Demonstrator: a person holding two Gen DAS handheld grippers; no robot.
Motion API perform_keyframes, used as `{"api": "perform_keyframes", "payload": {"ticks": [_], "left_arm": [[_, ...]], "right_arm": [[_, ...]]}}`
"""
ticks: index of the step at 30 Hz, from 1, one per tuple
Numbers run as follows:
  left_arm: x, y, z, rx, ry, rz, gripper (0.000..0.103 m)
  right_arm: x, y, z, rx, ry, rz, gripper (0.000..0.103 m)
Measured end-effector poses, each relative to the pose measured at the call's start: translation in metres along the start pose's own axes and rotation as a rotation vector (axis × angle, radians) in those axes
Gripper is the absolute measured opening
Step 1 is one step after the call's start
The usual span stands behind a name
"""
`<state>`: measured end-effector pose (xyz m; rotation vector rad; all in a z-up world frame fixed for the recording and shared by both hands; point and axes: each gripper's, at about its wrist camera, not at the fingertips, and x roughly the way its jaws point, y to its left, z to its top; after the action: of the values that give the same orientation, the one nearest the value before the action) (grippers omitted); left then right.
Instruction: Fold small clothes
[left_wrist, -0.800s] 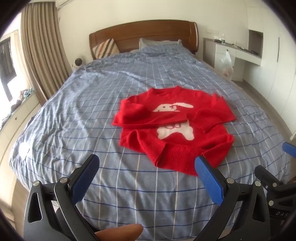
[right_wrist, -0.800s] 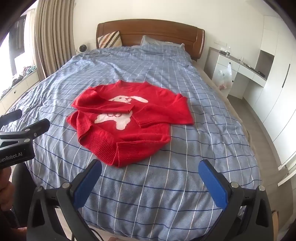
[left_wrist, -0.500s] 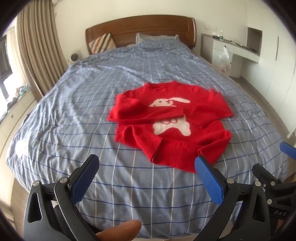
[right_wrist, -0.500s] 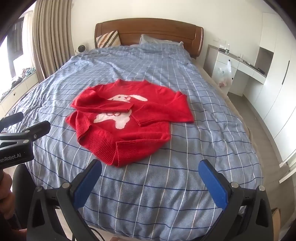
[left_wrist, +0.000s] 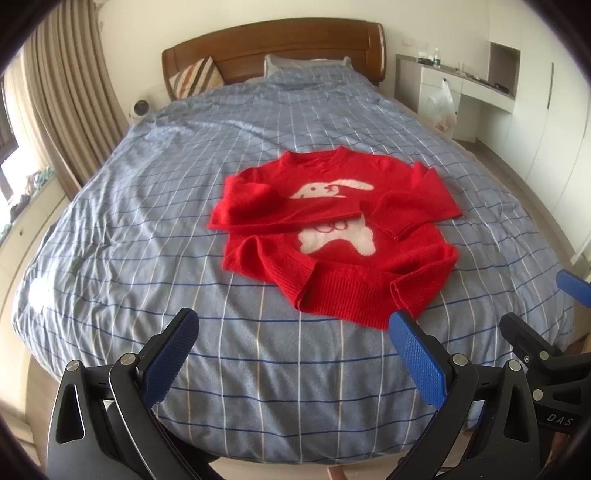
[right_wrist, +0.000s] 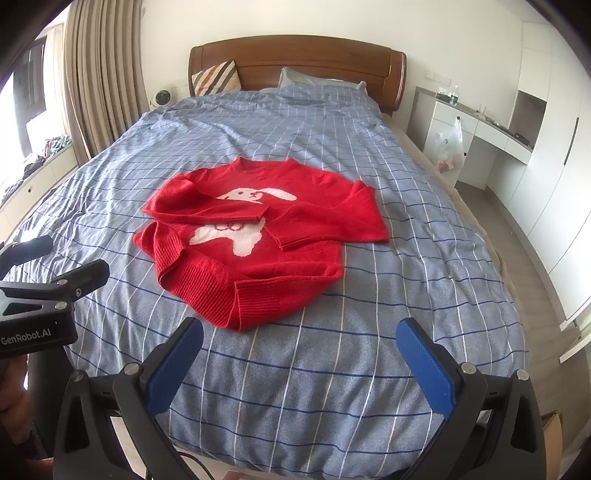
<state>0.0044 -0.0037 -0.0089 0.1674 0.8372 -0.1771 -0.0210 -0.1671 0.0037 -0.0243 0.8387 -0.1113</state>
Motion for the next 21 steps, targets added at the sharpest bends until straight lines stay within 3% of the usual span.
{"api": "perform_keyframes", "payload": {"ticks": [21], "left_arm": [[-0.0064,0.0038,0.0016,-0.02,-0.017,-0.011,0.103]], "right_arm": [[0.0005,0.0008,-0.0034,0.019,0.005,0.005,0.103]]}}
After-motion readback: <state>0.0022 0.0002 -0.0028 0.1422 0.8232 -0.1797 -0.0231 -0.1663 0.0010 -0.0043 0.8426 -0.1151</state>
